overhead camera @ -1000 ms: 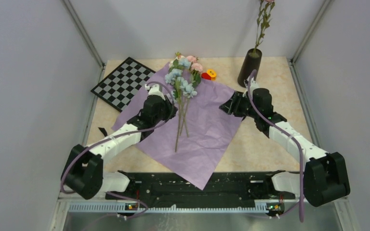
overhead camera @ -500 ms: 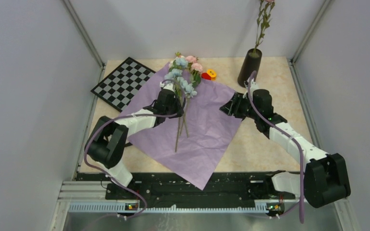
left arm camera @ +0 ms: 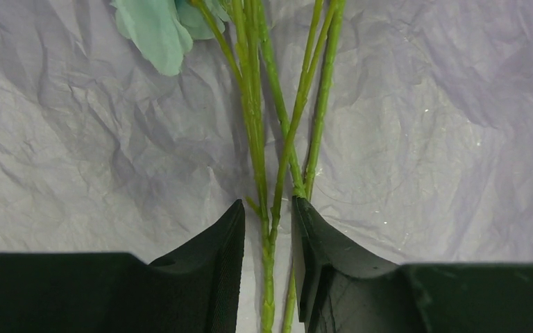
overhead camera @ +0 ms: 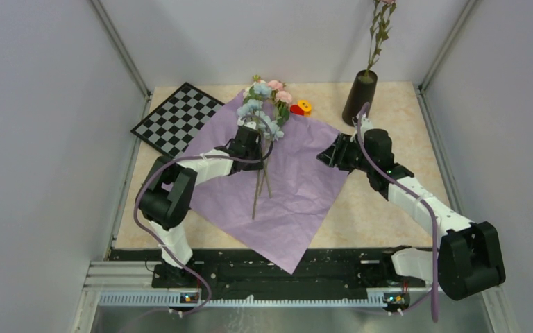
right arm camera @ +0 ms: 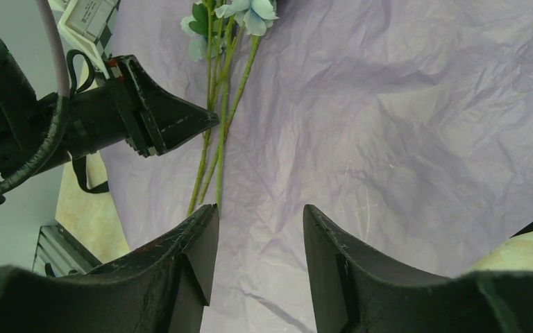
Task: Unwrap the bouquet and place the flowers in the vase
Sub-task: Pick up the fake flower from the wrapping paper.
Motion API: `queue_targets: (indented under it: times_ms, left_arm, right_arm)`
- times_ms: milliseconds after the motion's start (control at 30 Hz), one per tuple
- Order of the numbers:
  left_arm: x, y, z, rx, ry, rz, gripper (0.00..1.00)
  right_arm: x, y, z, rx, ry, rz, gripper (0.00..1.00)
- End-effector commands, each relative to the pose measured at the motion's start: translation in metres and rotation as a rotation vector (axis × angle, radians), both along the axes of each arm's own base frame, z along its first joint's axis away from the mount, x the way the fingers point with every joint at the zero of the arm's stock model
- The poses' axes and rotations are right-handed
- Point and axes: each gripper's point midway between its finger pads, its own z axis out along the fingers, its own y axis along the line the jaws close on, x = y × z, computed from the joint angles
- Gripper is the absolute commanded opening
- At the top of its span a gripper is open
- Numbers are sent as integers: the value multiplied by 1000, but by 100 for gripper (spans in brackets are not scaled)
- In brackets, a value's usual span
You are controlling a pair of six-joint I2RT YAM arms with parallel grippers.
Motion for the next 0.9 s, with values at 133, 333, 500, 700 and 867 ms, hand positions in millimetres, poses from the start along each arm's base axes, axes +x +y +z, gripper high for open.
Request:
queue_targets:
  times_ms: [133,333,500,700,867]
  left_arm:
    - [14,4,-4,77,-1,-18,31]
    - [16,4,-11,106,26,-40,28]
    - [15,6,-16,125,44,-42,19]
    - [12,8,-9,114,36,-10,1]
    - [16,10,16,72,-40,36,0]
  right_arm:
    - [0,1,9,-1,-44,4,50]
    - [0,1,9,-1,-43,5,50]
    - [1,1,8,-1,-42,6,50]
    - [1,2,8,-2,-44,9,50]
    - [1,2,9,-1,-46,11,50]
